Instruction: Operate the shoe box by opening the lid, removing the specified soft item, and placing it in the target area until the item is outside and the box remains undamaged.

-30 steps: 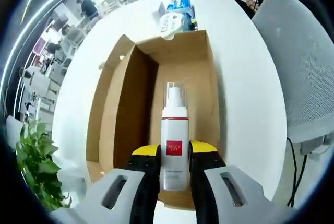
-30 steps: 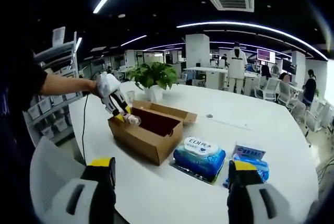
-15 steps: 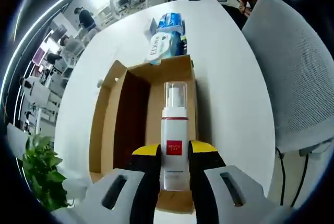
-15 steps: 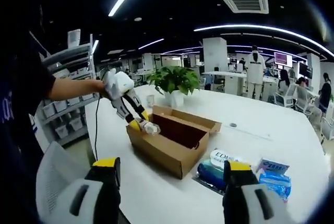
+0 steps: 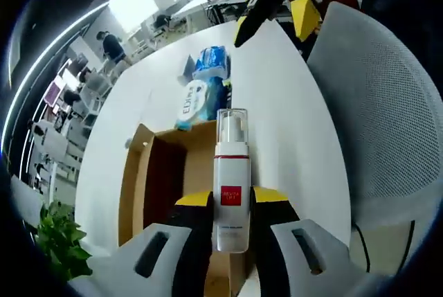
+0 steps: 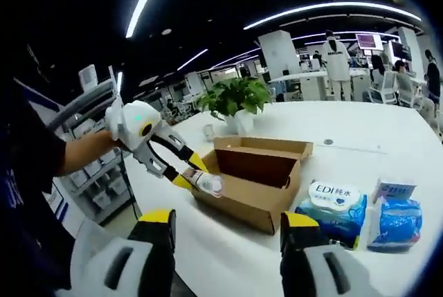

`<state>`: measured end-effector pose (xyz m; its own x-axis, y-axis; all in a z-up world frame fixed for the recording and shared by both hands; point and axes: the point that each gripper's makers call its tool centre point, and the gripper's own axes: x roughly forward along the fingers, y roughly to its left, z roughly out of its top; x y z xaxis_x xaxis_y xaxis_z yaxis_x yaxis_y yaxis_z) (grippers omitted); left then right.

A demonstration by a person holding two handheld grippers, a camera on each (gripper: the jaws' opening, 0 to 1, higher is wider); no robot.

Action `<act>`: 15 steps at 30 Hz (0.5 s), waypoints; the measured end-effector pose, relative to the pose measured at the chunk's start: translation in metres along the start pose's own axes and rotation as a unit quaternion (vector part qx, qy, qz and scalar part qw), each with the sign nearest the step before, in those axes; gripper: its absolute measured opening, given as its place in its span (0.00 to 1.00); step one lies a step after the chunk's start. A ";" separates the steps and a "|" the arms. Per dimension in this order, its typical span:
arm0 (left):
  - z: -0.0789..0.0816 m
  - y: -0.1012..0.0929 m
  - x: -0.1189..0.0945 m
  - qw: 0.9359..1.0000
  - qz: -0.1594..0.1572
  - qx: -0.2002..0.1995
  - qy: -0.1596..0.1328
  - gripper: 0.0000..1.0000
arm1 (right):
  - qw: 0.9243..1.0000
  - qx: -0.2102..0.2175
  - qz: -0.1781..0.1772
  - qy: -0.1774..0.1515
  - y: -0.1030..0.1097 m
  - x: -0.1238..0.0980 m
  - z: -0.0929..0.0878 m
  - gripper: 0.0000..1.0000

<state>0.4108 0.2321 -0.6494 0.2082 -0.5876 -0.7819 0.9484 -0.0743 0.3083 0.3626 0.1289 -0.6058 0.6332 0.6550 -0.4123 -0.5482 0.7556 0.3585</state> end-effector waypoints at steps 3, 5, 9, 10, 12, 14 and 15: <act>0.008 -0.004 0.001 1.000 0.003 0.002 -0.011 0.19 | 1.000 0.007 0.003 0.003 0.002 0.003 -0.001 0.55; 0.015 -0.007 0.002 1.000 0.007 0.008 -0.021 0.19 | 1.000 0.013 0.006 0.004 0.003 0.006 -0.002 0.53; 0.032 -0.011 0.003 0.998 0.022 0.031 -0.046 0.19 | 0.999 0.050 0.020 0.000 0.008 0.009 -0.003 0.47; 0.035 -0.013 0.003 0.998 0.022 0.032 -0.052 0.19 | 0.998 0.061 0.025 -0.003 0.010 0.009 -0.002 0.46; 0.042 -0.015 0.003 0.997 0.028 0.030 -0.063 0.19 | 0.997 0.073 0.029 -0.004 0.011 0.010 -0.003 0.44; 0.050 -0.017 0.003 0.996 0.035 0.033 -0.078 0.19 | 0.997 0.076 0.029 -0.004 0.011 0.011 -0.004 0.43; 0.055 -0.019 0.003 0.995 0.034 0.030 -0.090 0.19 | 0.996 0.078 0.029 -0.005 0.011 0.011 -0.004 0.42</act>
<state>0.3800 0.1873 -0.6279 0.2197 -0.7271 -0.6505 0.9162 -0.0751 0.3935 0.3608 0.1446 -0.6097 0.6079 0.6976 -0.3793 -0.4928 0.7060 0.5086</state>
